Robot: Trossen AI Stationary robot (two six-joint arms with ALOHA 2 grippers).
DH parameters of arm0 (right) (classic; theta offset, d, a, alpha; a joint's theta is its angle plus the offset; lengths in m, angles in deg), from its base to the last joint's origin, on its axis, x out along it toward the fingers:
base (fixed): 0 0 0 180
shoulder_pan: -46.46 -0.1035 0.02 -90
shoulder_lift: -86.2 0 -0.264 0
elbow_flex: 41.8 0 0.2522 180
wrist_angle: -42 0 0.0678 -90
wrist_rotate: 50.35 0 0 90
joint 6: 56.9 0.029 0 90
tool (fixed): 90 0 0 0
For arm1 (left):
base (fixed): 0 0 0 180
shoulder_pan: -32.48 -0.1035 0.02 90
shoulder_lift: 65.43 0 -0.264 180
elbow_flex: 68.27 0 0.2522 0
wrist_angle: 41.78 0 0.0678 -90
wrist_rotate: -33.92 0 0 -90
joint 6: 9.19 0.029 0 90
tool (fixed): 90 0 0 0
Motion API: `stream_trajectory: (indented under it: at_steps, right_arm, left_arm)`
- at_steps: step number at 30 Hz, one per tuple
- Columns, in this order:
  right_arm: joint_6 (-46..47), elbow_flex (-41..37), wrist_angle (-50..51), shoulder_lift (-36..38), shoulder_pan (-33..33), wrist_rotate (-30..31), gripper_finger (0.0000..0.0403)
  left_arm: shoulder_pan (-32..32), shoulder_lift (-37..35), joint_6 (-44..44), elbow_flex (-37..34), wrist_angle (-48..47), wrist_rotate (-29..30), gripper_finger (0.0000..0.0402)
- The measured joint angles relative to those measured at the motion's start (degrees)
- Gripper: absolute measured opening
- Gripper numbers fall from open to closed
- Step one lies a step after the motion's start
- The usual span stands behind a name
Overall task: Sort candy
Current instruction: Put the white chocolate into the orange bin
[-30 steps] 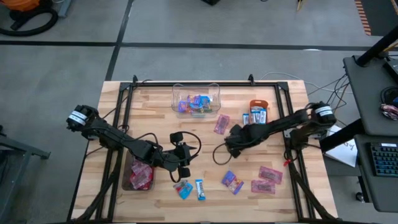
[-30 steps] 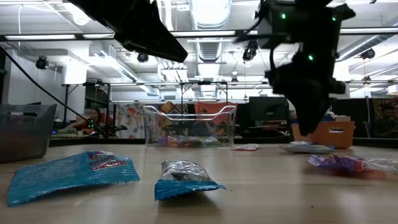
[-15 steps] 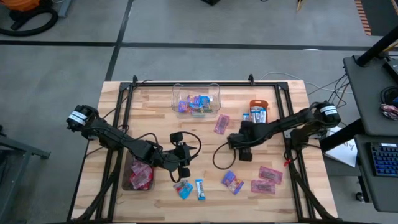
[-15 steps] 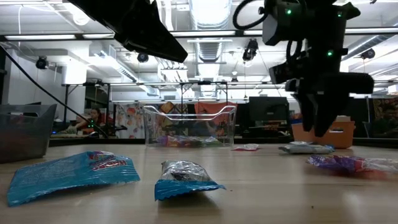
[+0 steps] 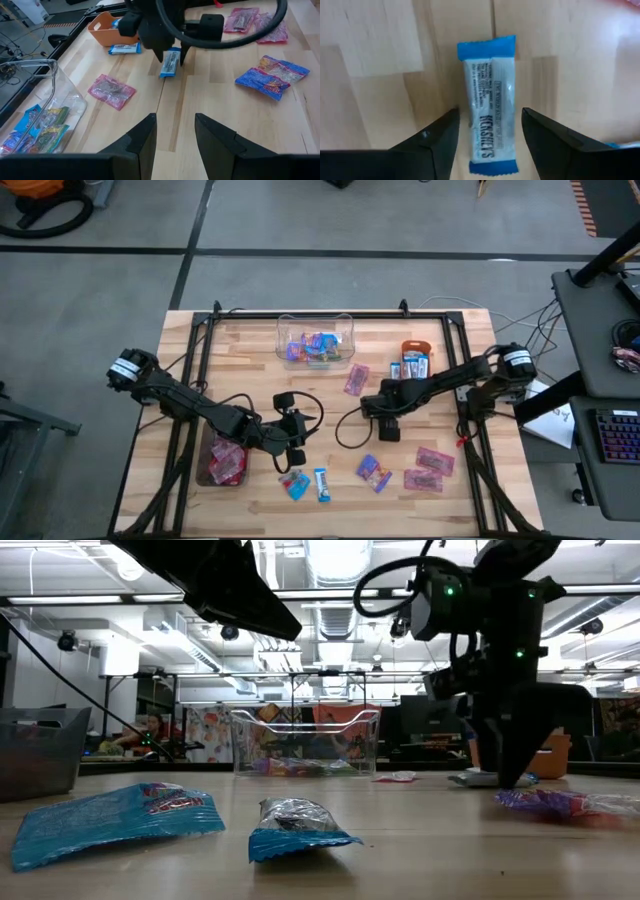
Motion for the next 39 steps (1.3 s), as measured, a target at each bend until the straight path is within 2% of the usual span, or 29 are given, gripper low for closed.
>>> stream_trajectory:
  at_steps: [3, 10, 13, 27, 34, 39]
  right_arm:
    - [-0.1, 0.1, -0.4, -1.6, -0.1, 0.0, 0.0176]
    - [0.0, 0.1, -1.5, -1.6, 0.0, -0.8, 0.0053]
    - [0.0, 0.1, -2.2, -1.5, 0.0, -0.4, 0.0017]
    - [3.0, 3.5, -1.0, 4.2, 0.4, -1.7, 0.0008]
    - [3.9, 9.3, 5.6, 7.6, 3.5, -0.7, 0.0008]
    - [3.8, 14.0, 14.3, 9.8, 8.2, 3.9, 0.0008]
  left_arm:
    - [0.0, 0.0, 0.0, 0.0, 0.0, 0.0, 0.0118]
    - [0.0, 0.0, 0.0, 0.0, 0.0, 0.0, 0.0118]
    - [0.0, 0.0, 0.0, 0.0, 0.0, 0.0, 0.0118]
    - [0.0, 0.0, 0.0, 0.0, 0.0, 0.0, 0.0118]
    - [0.0, 0.0, 0.0, 0.0, 0.0, 0.0, 0.0118]
    - [0.0, 0.0, 0.0, 0.0, 0.0, 0.0, 0.0118]
